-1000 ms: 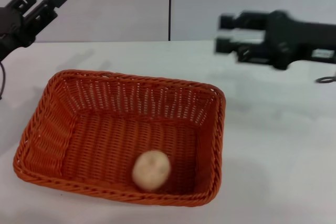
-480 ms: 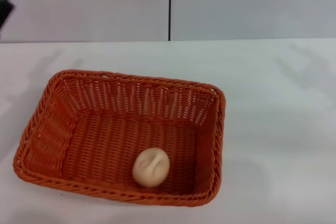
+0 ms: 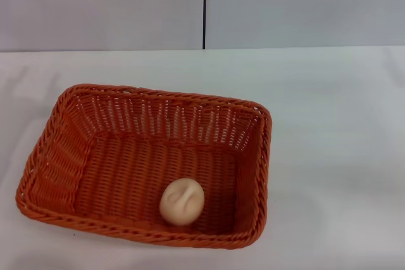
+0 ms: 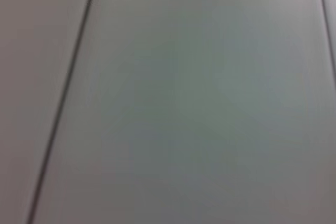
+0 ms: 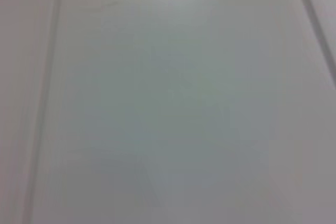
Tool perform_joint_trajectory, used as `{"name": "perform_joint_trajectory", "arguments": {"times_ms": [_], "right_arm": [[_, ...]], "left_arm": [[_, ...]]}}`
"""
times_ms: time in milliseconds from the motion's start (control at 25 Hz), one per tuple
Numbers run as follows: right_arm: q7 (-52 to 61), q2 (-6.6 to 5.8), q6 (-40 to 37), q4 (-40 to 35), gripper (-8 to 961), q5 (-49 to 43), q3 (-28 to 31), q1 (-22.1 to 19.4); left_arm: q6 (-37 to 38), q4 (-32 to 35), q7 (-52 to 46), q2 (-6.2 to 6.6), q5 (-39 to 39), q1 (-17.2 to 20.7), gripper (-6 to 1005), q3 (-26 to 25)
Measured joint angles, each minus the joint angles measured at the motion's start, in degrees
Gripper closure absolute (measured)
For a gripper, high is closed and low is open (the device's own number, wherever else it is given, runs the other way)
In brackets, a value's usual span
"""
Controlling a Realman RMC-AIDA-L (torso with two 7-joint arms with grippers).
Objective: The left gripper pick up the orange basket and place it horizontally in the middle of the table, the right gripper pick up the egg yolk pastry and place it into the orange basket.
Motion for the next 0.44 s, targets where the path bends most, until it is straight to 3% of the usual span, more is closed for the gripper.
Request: {"name": "perform_joint_trajectory", "arguments": {"times_ms": [440], "right_arm": [[-1.1,0.0,3.2,4.2,324,3.6,2.2,2.6]], "left_arm": [[0.5,-1.4,3.9,0.14,-1.9,0.2,308,-1.5]]}}
